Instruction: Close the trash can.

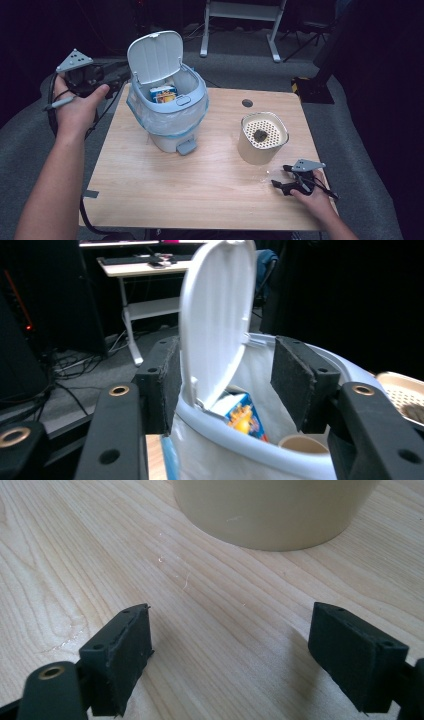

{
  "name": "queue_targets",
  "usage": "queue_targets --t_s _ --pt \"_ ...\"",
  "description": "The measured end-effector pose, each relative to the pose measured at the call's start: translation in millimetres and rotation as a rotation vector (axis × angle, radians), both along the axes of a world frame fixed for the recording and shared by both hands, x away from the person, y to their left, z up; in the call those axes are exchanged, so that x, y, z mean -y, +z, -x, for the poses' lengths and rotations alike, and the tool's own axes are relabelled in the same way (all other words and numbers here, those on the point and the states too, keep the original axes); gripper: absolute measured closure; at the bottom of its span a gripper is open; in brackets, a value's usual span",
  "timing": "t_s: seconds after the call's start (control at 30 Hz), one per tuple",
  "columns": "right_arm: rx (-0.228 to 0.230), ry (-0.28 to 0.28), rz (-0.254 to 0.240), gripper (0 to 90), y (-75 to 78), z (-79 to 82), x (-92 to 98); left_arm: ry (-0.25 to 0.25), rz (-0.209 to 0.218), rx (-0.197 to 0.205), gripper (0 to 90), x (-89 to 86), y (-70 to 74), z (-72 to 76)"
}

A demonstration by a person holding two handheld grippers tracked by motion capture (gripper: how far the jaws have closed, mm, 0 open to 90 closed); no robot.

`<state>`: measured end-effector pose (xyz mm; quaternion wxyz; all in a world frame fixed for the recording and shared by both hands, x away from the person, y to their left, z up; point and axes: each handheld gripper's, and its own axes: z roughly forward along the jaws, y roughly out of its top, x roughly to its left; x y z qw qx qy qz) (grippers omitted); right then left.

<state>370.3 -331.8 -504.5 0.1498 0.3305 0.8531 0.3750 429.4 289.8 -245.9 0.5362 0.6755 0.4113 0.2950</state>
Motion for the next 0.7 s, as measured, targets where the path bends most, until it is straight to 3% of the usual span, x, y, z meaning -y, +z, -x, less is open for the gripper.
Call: queue_targets --t_s 0.2,0.4,0.7 --pt "0.000 0.000 0.000 17.3 0.0 0.0 0.0 0.021 0.001 -0.006 47.3 -0.8 6.0 -20.3" --pt "0.000 0.000 0.000 17.3 0.0 0.0 0.0 -0.005 0.012 -0.017 48.3 4.7 7.0 -37.9" --pt "0.000 0.000 0.001 17.3 0.0 0.0 0.0 -0.038 0.025 -0.018 48.1 12.6 6.1 -48.3"
